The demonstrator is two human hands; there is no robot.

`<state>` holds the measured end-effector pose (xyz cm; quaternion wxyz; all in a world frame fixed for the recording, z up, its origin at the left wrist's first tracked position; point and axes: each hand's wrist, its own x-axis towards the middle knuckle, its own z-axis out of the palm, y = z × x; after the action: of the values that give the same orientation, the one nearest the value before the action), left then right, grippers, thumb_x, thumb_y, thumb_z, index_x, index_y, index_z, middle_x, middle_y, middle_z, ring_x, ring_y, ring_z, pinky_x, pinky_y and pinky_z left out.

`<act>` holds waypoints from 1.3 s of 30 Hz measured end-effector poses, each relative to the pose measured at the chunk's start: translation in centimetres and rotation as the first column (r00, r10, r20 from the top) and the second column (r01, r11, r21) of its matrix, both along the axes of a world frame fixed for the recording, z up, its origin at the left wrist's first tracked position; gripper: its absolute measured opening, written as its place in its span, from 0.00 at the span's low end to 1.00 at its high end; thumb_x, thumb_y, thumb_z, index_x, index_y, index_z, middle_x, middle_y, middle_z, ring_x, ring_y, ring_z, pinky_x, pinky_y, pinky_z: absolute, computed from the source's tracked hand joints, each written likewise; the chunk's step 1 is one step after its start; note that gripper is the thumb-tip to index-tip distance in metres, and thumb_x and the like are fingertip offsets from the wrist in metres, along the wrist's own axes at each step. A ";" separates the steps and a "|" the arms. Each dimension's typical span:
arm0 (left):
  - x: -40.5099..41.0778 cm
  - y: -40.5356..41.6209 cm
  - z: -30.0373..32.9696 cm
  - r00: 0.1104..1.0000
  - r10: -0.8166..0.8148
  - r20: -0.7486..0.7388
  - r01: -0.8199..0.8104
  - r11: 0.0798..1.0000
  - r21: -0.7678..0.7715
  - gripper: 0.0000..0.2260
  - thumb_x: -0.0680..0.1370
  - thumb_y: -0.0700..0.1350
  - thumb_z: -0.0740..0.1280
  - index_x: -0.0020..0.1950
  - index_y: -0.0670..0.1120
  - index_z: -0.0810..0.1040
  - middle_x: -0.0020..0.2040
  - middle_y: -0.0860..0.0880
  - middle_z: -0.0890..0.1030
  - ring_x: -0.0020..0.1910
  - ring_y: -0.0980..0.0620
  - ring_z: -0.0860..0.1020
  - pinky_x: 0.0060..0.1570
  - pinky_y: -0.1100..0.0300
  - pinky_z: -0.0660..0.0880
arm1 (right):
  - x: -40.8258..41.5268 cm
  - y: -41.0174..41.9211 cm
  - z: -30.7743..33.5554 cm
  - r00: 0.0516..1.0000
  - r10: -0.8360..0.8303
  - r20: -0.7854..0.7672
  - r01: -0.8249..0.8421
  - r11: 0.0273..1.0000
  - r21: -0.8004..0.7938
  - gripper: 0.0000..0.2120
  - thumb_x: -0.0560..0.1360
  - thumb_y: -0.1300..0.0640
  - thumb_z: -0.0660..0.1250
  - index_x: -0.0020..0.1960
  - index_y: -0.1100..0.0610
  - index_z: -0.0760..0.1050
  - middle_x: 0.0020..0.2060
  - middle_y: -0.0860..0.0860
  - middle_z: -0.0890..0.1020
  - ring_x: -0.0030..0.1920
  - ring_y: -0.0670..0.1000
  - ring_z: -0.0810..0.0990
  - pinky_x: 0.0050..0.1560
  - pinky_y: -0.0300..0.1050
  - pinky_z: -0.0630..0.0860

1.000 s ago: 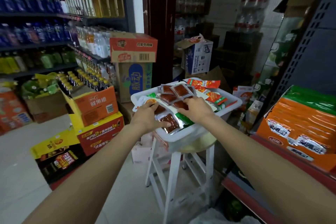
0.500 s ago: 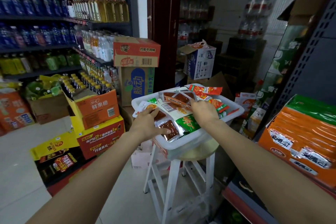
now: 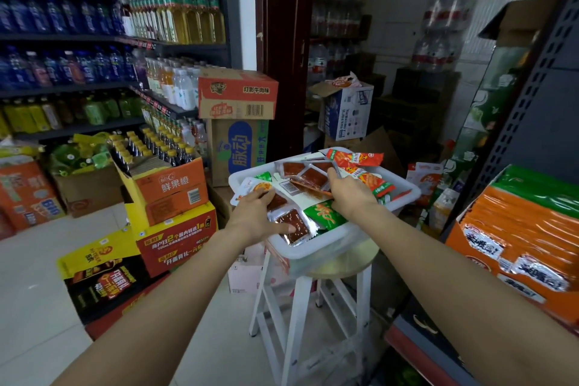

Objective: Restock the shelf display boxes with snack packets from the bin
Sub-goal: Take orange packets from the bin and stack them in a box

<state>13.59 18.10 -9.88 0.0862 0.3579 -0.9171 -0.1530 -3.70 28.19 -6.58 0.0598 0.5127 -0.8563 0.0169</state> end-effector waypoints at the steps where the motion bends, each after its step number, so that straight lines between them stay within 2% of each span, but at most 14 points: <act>1: 0.0 0.1 0.1 1.000 0.003 -0.002 -0.003 1.000 0.002 0.45 0.69 0.65 0.68 0.78 0.48 0.52 0.78 0.48 0.53 0.76 0.47 0.52 0.74 0.50 0.54 | 0.1 0.1 0.1 1.000 0.000 -0.011 0.000 1.000 -0.015 0.21 0.76 0.63 0.62 0.66 0.57 0.60 0.52 0.59 0.78 0.51 0.60 0.79 0.46 0.52 0.76; 5: 0.0 0.5 0.2 1.000 0.011 -0.008 -0.011 1.000 0.009 0.45 0.70 0.64 0.68 0.78 0.48 0.51 0.78 0.49 0.52 0.76 0.47 0.51 0.73 0.51 0.53 | -0.2 1.0 0.9 1.000 0.002 -0.031 -0.004 0.997 -0.076 0.18 0.76 0.64 0.62 0.66 0.58 0.66 0.54 0.60 0.78 0.54 0.61 0.78 0.49 0.52 0.76; 10: 0.3 1.0 0.6 1.000 0.014 0.003 -0.014 1.000 -0.008 0.44 0.70 0.65 0.67 0.78 0.47 0.50 0.78 0.48 0.50 0.77 0.47 0.47 0.74 0.50 0.48 | -0.8 2.6 2.3 0.969 -0.023 0.246 0.096 0.953 -0.287 0.19 0.78 0.65 0.60 0.68 0.55 0.70 0.56 0.58 0.79 0.54 0.58 0.79 0.52 0.52 0.78; 13: -0.1 2.7 1.2 0.990 -0.012 -0.140 -0.002 0.995 -0.102 0.43 0.71 0.65 0.66 0.77 0.46 0.52 0.78 0.46 0.51 0.77 0.47 0.46 0.75 0.49 0.46 | -0.5 3.6 3.1 0.873 -0.012 0.487 0.217 0.905 -0.366 0.15 0.79 0.64 0.59 0.64 0.58 0.72 0.55 0.60 0.80 0.53 0.59 0.79 0.51 0.52 0.76; 17: -2.6 5.8 3.2 0.883 0.020 -0.468 0.097 0.970 0.223 0.36 0.74 0.58 0.67 0.75 0.41 0.58 0.74 0.46 0.62 0.74 0.47 0.60 0.70 0.54 0.60 | 0.5 5.3 4.2 0.603 0.105 0.791 0.375 0.838 -0.397 0.10 0.79 0.64 0.60 0.57 0.64 0.74 0.50 0.63 0.81 0.52 0.61 0.80 0.51 0.55 0.77; 19: -3.6 7.0 4.8 0.780 0.228 -0.583 0.128 0.853 0.506 0.27 0.76 0.54 0.67 0.69 0.41 0.67 0.66 0.47 0.72 0.61 0.50 0.71 0.58 0.59 0.69 | 0.8 6.3 4.7 0.462 0.182 0.868 0.409 0.824 -0.391 0.09 0.78 0.66 0.59 0.58 0.63 0.73 0.46 0.58 0.81 0.45 0.54 0.82 0.41 0.47 0.80; 21: -4.3 8.0 6.2 0.693 0.472 -0.545 0.290 0.510 0.810 0.19 0.77 0.47 0.67 0.64 0.40 0.71 0.61 0.44 0.76 0.51 0.49 0.76 0.48 0.59 0.76 | 1.0 7.5 5.3 0.361 0.244 0.900 0.437 0.809 -0.394 0.09 0.78 0.67 0.58 0.57 0.61 0.72 0.45 0.55 0.80 0.42 0.50 0.81 0.36 0.42 0.78; 22: -4.5 8.5 6.8 0.649 0.566 -0.509 0.414 0.299 0.860 0.18 0.76 0.45 0.68 0.63 0.39 0.71 0.59 0.40 0.78 0.48 0.47 0.79 0.44 0.60 0.80 | 0.9 8.1 5.7 0.333 0.262 0.906 0.449 0.801 -0.396 0.10 0.78 0.68 0.58 0.57 0.61 0.72 0.45 0.55 0.80 0.43 0.50 0.80 0.37 0.42 0.78; 23: -4.5 8.8 7.2 0.609 0.618 -0.497 0.516 0.167 0.840 0.16 0.76 0.43 0.67 0.61 0.38 0.71 0.56 0.37 0.79 0.47 0.46 0.80 0.41 0.59 0.81 | 0.7 8.7 5.9 0.320 0.268 0.909 0.456 0.797 -0.396 0.10 0.77 0.69 0.58 0.57 0.61 0.72 0.45 0.56 0.81 0.43 0.50 0.80 0.39 0.43 0.78; 24: -4.5 9.0 7.4 0.588 0.634 -0.502 0.575 0.109 0.811 0.15 0.77 0.44 0.66 0.60 0.38 0.72 0.53 0.37 0.80 0.47 0.45 0.81 0.42 0.57 0.81 | 0.6 9.3 6.2 0.318 0.265 0.910 0.456 0.799 -0.392 0.10 0.77 0.69 0.58 0.56 0.61 0.73 0.46 0.57 0.81 0.43 0.51 0.81 0.40 0.44 0.78; 28: -5.4 10.6 8.1 0.649 0.536 -0.540 0.516 0.211 0.830 0.14 0.77 0.52 0.63 0.55 0.43 0.78 0.49 0.43 0.83 0.46 0.47 0.81 0.47 0.53 0.78 | 0.4 11.7 6.3 0.339 0.217 0.915 0.399 0.848 -0.349 0.10 0.77 0.67 0.61 0.57 0.58 0.71 0.51 0.57 0.81 0.46 0.52 0.82 0.46 0.48 0.80; 31: -6.8 11.9 8.3 0.611 0.563 -0.556 0.399 0.388 0.831 0.09 0.79 0.42 0.64 0.57 0.42 0.77 0.44 0.45 0.82 0.41 0.50 0.81 0.37 0.56 0.78 | 0.1 13.5 6.3 0.283 0.282 0.917 0.382 0.843 -0.378 0.12 0.79 0.55 0.63 0.62 0.50 0.69 0.53 0.52 0.82 0.49 0.51 0.82 0.44 0.47 0.81; 33: -7.7 12.6 8.5 0.570 0.590 -0.571 0.383 0.424 0.821 0.08 0.79 0.37 0.62 0.57 0.41 0.76 0.43 0.45 0.81 0.38 0.51 0.80 0.37 0.56 0.79 | -0.1 14.8 6.8 0.313 0.305 0.900 0.402 0.815 -0.416 0.10 0.80 0.49 0.59 0.60 0.46 0.70 0.51 0.50 0.83 0.48 0.49 0.83 0.45 0.47 0.80; 39: -9.1 14.7 8.2 0.562 0.555 -0.614 0.422 0.446 0.789 0.08 0.81 0.40 0.59 0.58 0.44 0.75 0.51 0.44 0.81 0.41 0.50 0.80 0.39 0.55 0.78 | -1.5 18.9 8.2 0.478 0.329 0.814 0.466 0.691 -0.553 0.09 0.80 0.59 0.59 0.52 0.56 0.78 0.50 0.57 0.83 0.46 0.54 0.83 0.50 0.51 0.80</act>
<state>4.51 32.82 -1.71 0.3079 0.2714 -0.5154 -0.7522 -5.24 47.05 1.64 -0.1890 0.3225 -0.7024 0.6058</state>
